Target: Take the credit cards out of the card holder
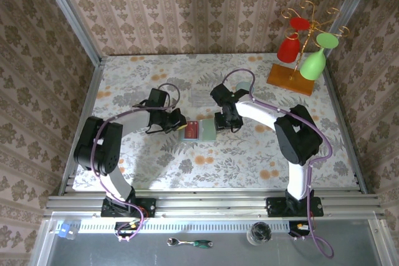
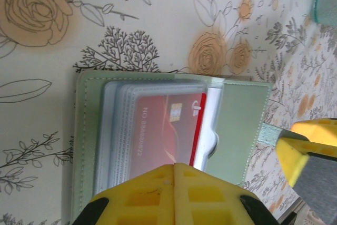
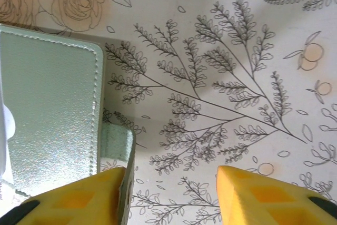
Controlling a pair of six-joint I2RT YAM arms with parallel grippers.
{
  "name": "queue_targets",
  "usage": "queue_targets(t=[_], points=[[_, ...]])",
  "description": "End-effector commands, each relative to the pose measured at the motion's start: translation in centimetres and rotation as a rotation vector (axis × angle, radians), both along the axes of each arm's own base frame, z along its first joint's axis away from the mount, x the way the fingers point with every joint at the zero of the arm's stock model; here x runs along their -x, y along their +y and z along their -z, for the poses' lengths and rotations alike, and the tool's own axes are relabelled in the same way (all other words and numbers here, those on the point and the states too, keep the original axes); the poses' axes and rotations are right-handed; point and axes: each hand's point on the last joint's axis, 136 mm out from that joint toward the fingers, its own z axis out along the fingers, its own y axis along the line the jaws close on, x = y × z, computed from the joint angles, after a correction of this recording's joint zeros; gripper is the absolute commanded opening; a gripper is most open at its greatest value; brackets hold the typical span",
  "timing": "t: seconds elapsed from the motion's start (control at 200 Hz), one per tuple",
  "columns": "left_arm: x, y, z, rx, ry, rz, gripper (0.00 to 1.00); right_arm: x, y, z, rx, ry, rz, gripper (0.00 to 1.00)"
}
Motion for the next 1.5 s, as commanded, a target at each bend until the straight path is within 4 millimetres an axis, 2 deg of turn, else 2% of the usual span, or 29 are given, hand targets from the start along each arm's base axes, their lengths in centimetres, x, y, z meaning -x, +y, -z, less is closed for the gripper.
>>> queue_targets(t=[0.0, 0.29, 0.585, 0.735, 0.975, 1.105, 1.305, 1.495], points=[[0.3, -0.2, 0.6, -0.013, 0.018, 0.034, 0.07, -0.5, -1.2, -1.4, 0.063, -0.038, 0.004, 0.50], [1.0, 0.8, 2.8, -0.071, 0.070, 0.032, 0.07, -0.9, -2.4, 0.9, 0.141, -0.011, -0.001, 0.54], [1.1, 1.1, 3.3, -0.072, 0.086, 0.026, 0.07, 0.0, -3.9, 4.2, 0.205, 0.060, -0.004, 0.60], [1.2, 1.3, 3.4, -0.077, 0.089, 0.022, 0.07, 0.3, -4.7, 4.9, 0.227, 0.079, 0.003, 0.60], [1.1, 1.4, 3.4, -0.062, 0.093, 0.015, 0.07, 0.2, -5.4, 4.7, 0.229, 0.083, 0.018, 0.53], [1.0, 1.4, 3.4, -0.061, 0.091, 0.013, 0.07, 0.1, -5.1, 4.5, 0.211, 0.083, 0.017, 0.54], [0.9, 1.2, 2.8, -0.044, 0.080, 0.010, 0.07, -0.2, -4.0, 2.6, 0.142, 0.058, 0.020, 0.55], [-0.1, -0.1, 0.8, 0.046, 0.037, 0.004, 0.08, -0.5, -2.3, 0.5, 0.042, 0.035, 0.034, 0.56]])
